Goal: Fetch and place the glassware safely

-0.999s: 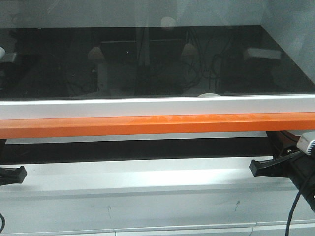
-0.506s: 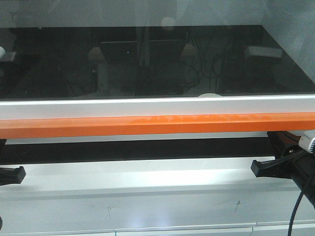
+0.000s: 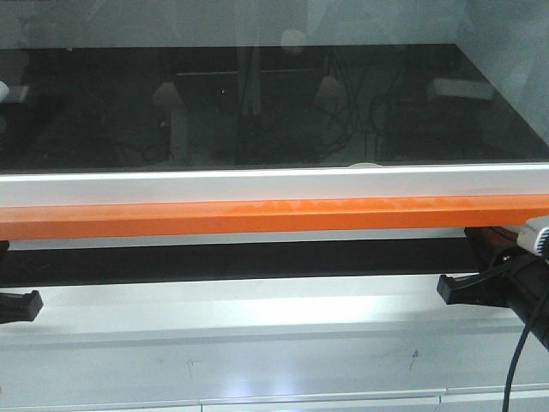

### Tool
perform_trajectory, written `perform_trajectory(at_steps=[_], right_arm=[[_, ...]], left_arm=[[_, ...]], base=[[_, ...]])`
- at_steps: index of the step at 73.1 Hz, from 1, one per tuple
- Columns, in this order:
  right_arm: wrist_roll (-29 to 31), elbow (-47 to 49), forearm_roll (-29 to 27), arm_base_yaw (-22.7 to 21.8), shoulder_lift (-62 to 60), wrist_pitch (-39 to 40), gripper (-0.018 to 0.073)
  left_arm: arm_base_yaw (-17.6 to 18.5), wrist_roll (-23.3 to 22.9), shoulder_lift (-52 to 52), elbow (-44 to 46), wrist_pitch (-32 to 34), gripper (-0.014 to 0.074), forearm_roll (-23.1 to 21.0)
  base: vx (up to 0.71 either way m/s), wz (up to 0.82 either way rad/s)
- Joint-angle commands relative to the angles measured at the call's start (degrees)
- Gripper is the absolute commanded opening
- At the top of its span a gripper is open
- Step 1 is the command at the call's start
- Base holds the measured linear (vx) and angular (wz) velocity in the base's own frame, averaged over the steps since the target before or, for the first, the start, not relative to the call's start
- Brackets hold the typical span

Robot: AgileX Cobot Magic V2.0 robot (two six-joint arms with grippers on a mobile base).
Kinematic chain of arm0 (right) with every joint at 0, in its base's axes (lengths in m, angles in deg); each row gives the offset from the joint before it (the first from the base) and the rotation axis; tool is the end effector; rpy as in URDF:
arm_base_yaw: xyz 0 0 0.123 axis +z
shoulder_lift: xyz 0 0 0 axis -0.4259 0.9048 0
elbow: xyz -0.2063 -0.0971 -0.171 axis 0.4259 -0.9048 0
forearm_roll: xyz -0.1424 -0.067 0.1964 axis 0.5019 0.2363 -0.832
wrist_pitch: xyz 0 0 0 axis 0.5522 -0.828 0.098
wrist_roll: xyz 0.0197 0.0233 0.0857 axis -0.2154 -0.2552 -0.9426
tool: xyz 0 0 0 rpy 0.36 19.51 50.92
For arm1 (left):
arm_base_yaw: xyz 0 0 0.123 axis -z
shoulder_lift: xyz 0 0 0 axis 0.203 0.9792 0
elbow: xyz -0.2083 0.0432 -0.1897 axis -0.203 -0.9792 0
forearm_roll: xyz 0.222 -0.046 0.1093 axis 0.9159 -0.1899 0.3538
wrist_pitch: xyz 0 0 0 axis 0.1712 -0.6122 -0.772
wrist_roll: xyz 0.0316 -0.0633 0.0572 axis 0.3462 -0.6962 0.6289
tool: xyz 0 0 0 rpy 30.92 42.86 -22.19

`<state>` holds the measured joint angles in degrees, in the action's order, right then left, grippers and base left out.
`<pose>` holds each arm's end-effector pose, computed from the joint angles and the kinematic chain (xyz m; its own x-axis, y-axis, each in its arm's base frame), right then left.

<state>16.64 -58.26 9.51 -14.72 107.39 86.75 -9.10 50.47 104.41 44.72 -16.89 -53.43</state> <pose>0.1932 0.0352 0.2289 -0.1293 0.0114 -0.9915 -0.1712 0.9847 0.0336 0.1678 -0.0094 0.2228 -0.1425 -0.0254 -0.9895 0.0605 0.9976 -0.0343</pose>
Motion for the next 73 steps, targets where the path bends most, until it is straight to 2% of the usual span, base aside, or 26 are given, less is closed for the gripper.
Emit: perform_trajectory(at_steps=[1, 10, 35, 50, 73], right_arm=[[0.88, 4.73, 1.12, 0.01, -3.95, 15.10, -0.0001], [0.96, 5.02, 1.12, 0.01, -5.80, 13.42, -0.0001], [0.96, 5.09, 1.12, 0.01, -9.27, 11.42, -0.0001], [0.96, 8.21, 1.48, 0.01, -11.69, 2.95, -0.0001], [0.96, 9.61, 1.61, 0.01, -18.65, -5.67, -0.0001]], left_arm=[[0.05, -0.43, -2.26, 5.01, 13.19, -0.0007, -0.11], [0.05, -0.43, -3.06, 6.31, 11.97, -0.0007, 1.23], [0.05, -0.54, -5.82, 8.92, 9.20, -0.0007, 1.22], [0.05, -0.49, -8.43, 11.84, 1.71, -0.0007, 1.22], [0.05, -0.62, -14.40, 11.89, -2.63, -0.0007, 1.18]], base=[[0.00, 0.00], [0.00, 0.00], [0.00, 0.00], [0.00, 0.00], [0.00, 0.00]])
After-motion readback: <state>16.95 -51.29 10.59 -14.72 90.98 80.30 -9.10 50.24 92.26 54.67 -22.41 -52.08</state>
